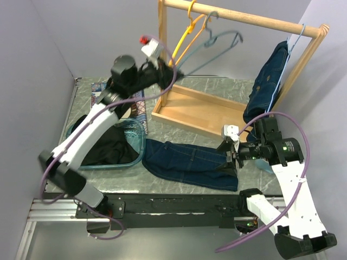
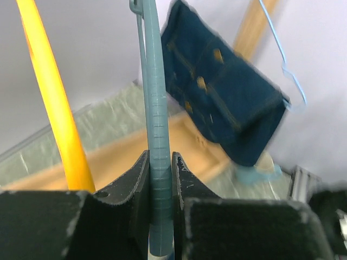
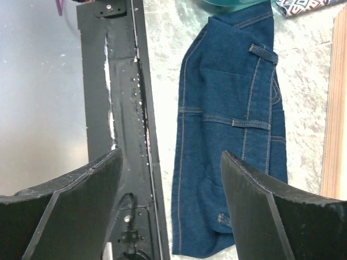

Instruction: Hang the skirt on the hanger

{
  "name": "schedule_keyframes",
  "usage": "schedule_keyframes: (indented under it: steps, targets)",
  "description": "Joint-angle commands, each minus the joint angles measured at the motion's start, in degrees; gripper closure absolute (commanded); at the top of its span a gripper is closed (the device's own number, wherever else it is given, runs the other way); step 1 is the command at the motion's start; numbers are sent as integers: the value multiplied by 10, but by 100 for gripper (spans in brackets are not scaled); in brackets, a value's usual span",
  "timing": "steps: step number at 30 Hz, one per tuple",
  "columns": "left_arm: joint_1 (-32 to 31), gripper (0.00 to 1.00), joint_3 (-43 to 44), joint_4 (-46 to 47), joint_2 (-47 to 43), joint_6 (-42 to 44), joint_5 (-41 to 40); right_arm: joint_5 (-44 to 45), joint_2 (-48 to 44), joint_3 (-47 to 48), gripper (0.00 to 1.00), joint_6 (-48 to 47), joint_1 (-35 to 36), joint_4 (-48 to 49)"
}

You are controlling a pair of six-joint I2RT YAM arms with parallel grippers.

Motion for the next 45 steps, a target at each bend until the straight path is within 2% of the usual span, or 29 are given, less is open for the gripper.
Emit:
schedule_keyframes:
  steps: [1, 4, 8, 12, 17, 18, 21, 26, 27, 30, 37, 42, 45]
  targets:
    - [-9, 99, -99, 25, -120, 32, 27, -18, -16, 41, 20, 48, -2, -3]
    - [-29, 99, -181, 20, -187, 40, 17, -29, -10, 81, 20, 102, -3, 12]
    - [-73, 99, -280, 10, -290, 21, -19, -30, -4, 109, 20, 251, -1, 86]
    - [-118, 99, -389, 14, -370, -11, -106, -34, 2, 119, 21, 415, 1, 234]
    - [-196, 99, -506, 122, -436, -105, -251, -31, 42, 108, 21, 633, 19, 383]
    - [-209, 99, -534, 144, -435, -117, -258, -11, 50, 106, 19, 657, 23, 418]
    - [-271, 99, -553, 189, -405, -143, -365, 61, 78, 99, 15, 713, 46, 456]
    - [-384, 99, -547, 263, -315, -155, -550, 147, 108, 74, 13, 778, 79, 494]
    - [-397, 99, -538, 272, -301, -158, -610, 159, 112, 70, 13, 786, 87, 502]
    - [-434, 99, -520, 304, -248, -171, -702, 195, 110, 43, 14, 816, 93, 520]
    - [-461, 99, -494, 367, -172, -186, -781, 210, 100, -25, 16, 881, 94, 562]
    - [-463, 99, -472, 393, -133, -188, -765, 187, 103, -54, 20, 919, 95, 596]
    - [-470, 99, -451, 392, -104, -191, -754, 172, 108, -55, 30, 932, 95, 608]
